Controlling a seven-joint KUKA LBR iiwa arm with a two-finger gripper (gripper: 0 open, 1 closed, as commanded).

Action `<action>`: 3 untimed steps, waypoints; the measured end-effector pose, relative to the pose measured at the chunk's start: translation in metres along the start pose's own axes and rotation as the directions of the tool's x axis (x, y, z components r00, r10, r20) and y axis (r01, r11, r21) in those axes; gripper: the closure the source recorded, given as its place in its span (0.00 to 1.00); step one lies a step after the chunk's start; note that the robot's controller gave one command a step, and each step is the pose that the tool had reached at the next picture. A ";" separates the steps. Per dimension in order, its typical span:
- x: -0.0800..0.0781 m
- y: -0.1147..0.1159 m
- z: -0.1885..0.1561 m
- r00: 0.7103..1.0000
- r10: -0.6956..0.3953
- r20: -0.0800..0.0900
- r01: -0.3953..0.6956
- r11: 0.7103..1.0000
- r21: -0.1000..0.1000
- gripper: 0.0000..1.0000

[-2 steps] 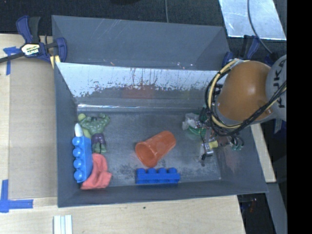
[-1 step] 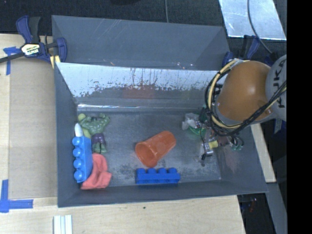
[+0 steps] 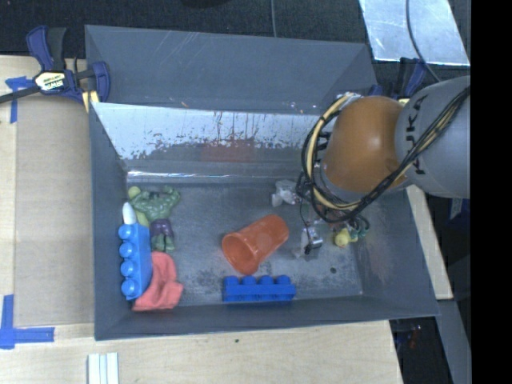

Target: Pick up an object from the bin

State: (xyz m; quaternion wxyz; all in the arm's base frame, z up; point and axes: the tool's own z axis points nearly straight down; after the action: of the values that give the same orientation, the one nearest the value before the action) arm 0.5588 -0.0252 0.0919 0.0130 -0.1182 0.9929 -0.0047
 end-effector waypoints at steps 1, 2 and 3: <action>-0.006 0.028 0.014 0.973 -0.233 -0.002 0.233 0.973 0.001 0.00; 0.010 0.065 0.019 1.000 -0.022 0.000 0.022 1.000 -0.001 1.00; 0.010 0.065 0.019 1.000 -0.023 0.000 0.023 1.000 -0.001 1.00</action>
Offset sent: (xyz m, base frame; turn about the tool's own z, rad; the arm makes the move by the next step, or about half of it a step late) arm -0.0249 0.0610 -0.0202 -0.0218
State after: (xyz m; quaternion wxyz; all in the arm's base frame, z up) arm 0.5348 0.0358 0.0721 0.0127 -0.1297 0.9915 -0.0042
